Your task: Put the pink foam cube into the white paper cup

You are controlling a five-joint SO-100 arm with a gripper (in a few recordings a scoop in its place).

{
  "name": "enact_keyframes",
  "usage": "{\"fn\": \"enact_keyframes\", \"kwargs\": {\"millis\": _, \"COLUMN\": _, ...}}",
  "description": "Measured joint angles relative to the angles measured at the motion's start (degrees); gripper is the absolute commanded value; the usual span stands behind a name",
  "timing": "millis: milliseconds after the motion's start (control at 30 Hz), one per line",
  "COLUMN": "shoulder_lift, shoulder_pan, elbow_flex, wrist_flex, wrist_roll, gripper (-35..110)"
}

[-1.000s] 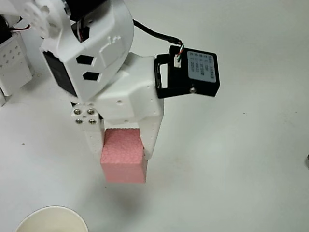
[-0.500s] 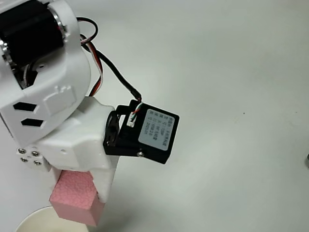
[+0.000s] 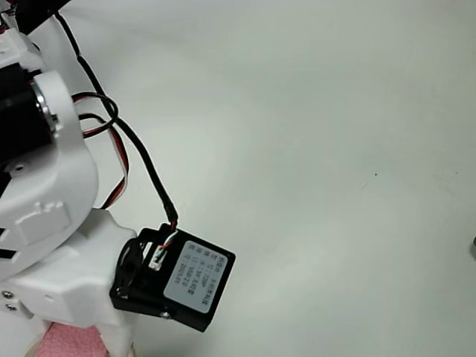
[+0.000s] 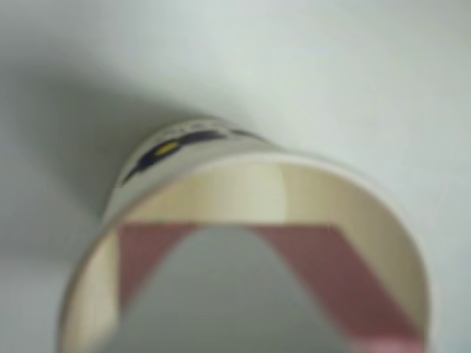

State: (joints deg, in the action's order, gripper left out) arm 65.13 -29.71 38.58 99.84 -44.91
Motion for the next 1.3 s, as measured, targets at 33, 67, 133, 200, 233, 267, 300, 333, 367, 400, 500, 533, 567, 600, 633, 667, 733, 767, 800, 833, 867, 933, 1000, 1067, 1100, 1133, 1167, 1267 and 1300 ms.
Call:
{"fn": "enact_keyframes", "kwargs": {"millis": 33, "shoulder_lift": 0.0, "shoulder_pan": -0.4, "elbow_flex": 0.0, "wrist_flex": 0.0, "wrist_roll": 0.0, "gripper": 14}}
{"fn": "enact_keyframes", "kwargs": {"millis": 67, "shoulder_lift": 0.0, "shoulder_pan": -0.8, "elbow_flex": 0.0, "wrist_flex": 0.0, "wrist_roll": 0.0, "gripper": 14}}
{"fn": "enact_keyframes", "kwargs": {"millis": 133, "shoulder_lift": 0.0, "shoulder_pan": -1.6, "elbow_flex": 0.0, "wrist_flex": 0.2, "wrist_roll": -0.5, "gripper": 14}}
{"fn": "enact_keyframes", "kwargs": {"millis": 200, "shoulder_lift": -0.3, "shoulder_pan": -2.0, "elbow_flex": -0.1, "wrist_flex": 0.7, "wrist_roll": -0.9, "gripper": 17}}
{"fn": "enact_keyframes", "kwargs": {"millis": 233, "shoulder_lift": -0.5, "shoulder_pan": -2.2, "elbow_flex": -0.1, "wrist_flex": 0.8, "wrist_roll": -0.9, "gripper": 21}}
{"fn": "enact_keyframes", "kwargs": {"millis": 267, "shoulder_lift": -0.8, "shoulder_pan": -2.5, "elbow_flex": -0.1, "wrist_flex": 0.9, "wrist_roll": -0.9, "gripper": 26}}
{"fn": "enact_keyframes", "kwargs": {"millis": 300, "shoulder_lift": -1.1, "shoulder_pan": -2.7, "elbow_flex": -0.1, "wrist_flex": 0.9, "wrist_roll": -0.9, "gripper": 31}}
{"fn": "enact_keyframes", "kwargs": {"millis": 333, "shoulder_lift": -1.5, "shoulder_pan": -2.7, "elbow_flex": -0.1, "wrist_flex": 0.9, "wrist_roll": -0.9, "gripper": 33}}
{"fn": "enact_keyframes", "kwargs": {"millis": 367, "shoulder_lift": -1.8, "shoulder_pan": -2.7, "elbow_flex": -0.1, "wrist_flex": 0.9, "wrist_roll": -0.9, "gripper": 33}}
{"fn": "enact_keyframes", "kwargs": {"millis": 400, "shoulder_lift": -1.8, "shoulder_pan": -2.5, "elbow_flex": -0.1, "wrist_flex": 0.9, "wrist_roll": -0.9, "gripper": 35}}
{"fn": "enact_keyframes", "kwargs": {"millis": 500, "shoulder_lift": -2.1, "shoulder_pan": -2.3, "elbow_flex": -0.4, "wrist_flex": 0.9, "wrist_roll": -1.0, "gripper": 38}}
{"fn": "enact_keyframes", "kwargs": {"millis": 533, "shoulder_lift": -2.1, "shoulder_pan": -2.4, "elbow_flex": -0.5, "wrist_flex": 0.9, "wrist_roll": -1.3, "gripper": 39}}
{"fn": "enact_keyframes", "kwargs": {"millis": 567, "shoulder_lift": -2.1, "shoulder_pan": -2.5, "elbow_flex": -0.5, "wrist_flex": 0.9, "wrist_roll": -1.8, "gripper": 39}}
{"fn": "enact_keyframes", "kwargs": {"millis": 600, "shoulder_lift": -2.1, "shoulder_pan": -2.5, "elbow_flex": -0.5, "wrist_flex": 0.9, "wrist_roll": -2.4, "gripper": 40}}
{"fn": "enact_keyframes", "kwargs": {"millis": 633, "shoulder_lift": -2.1, "shoulder_pan": -2.5, "elbow_flex": -0.7, "wrist_flex": 0.9, "wrist_roll": -2.6, "gripper": 40}}
{"fn": "enact_keyframes", "kwargs": {"millis": 667, "shoulder_lift": -2.1, "shoulder_pan": -2.5, "elbow_flex": -0.9, "wrist_flex": 0.9, "wrist_roll": -3.0, "gripper": 41}}
{"fn": "enact_keyframes", "kwargs": {"millis": 733, "shoulder_lift": -2.1, "shoulder_pan": -2.3, "elbow_flex": -1.7, "wrist_flex": 0.9, "wrist_roll": -3.7, "gripper": 41}}
{"fn": "enact_keyframes", "kwargs": {"millis": 767, "shoulder_lift": -2.1, "shoulder_pan": -2.3, "elbow_flex": -2.1, "wrist_flex": 0.9, "wrist_roll": -3.8, "gripper": 41}}
{"fn": "enact_keyframes", "kwargs": {"millis": 800, "shoulder_lift": -2.1, "shoulder_pan": -2.2, "elbow_flex": -2.7, "wrist_flex": 0.9, "wrist_roll": -3.9, "gripper": 41}}
{"fn": "enact_keyframes", "kwargs": {"millis": 833, "shoulder_lift": -2.1, "shoulder_pan": -1.8, "elbow_flex": -3.1, "wrist_flex": 0.9, "wrist_roll": -3.9, "gripper": 41}}
{"fn": "enact_keyframes", "kwargs": {"millis": 867, "shoulder_lift": -2.1, "shoulder_pan": -1.3, "elbow_flex": -3.2, "wrist_flex": 0.9, "wrist_roll": -3.7, "gripper": 41}}
{"fn": "enact_keyframes", "kwargs": {"millis": 933, "shoulder_lift": -1.5, "shoulder_pan": 0.4, "elbow_flex": -3.2, "wrist_flex": 0.9, "wrist_roll": -2.7, "gripper": 41}}
{"fn": "enact_keyframes", "kwargs": {"millis": 1000, "shoulder_lift": 0.7, "shoulder_pan": 2.4, "elbow_flex": -2.7, "wrist_flex": 0.9, "wrist_roll": -1.3, "gripper": 39}}
{"fn": "enact_keyframes", "kwargs": {"millis": 1067, "shoulder_lift": 5.4, "shoulder_pan": 4.1, "elbow_flex": 0.5, "wrist_flex": 0.9, "wrist_roll": 1.2, "gripper": 35}}
{"fn": "enact_keyframes", "kwargs": {"millis": 1100, "shoulder_lift": 8.3, "shoulder_pan": 4.5, "elbow_flex": 3.0, "wrist_flex": 0.9, "wrist_roll": 2.6, "gripper": 33}}
{"fn": "enact_keyframes", "kwargs": {"millis": 1133, "shoulder_lift": 11.4, "shoulder_pan": 4.7, "elbow_flex": 5.7, "wrist_flex": 0.9, "wrist_roll": 4.0, "gripper": 30}}
{"fn": "enact_keyframes", "kwargs": {"millis": 1167, "shoulder_lift": 14.8, "shoulder_pan": 4.9, "elbow_flex": 8.6, "wrist_flex": 0.9, "wrist_roll": 5.7, "gripper": 26}}
{"fn": "enact_keyframes", "kwargs": {"millis": 1267, "shoulder_lift": 25.8, "shoulder_pan": 6.5, "elbow_flex": 18.1, "wrist_flex": 0.9, "wrist_roll": 10.5, "gripper": 8}}
{"fn": "enact_keyframes", "kwargs": {"millis": 1300, "shoulder_lift": 29.6, "shoulder_pan": 7.4, "elbow_flex": 21.5, "wrist_flex": 0.9, "wrist_roll": 12.4, "gripper": 1}}
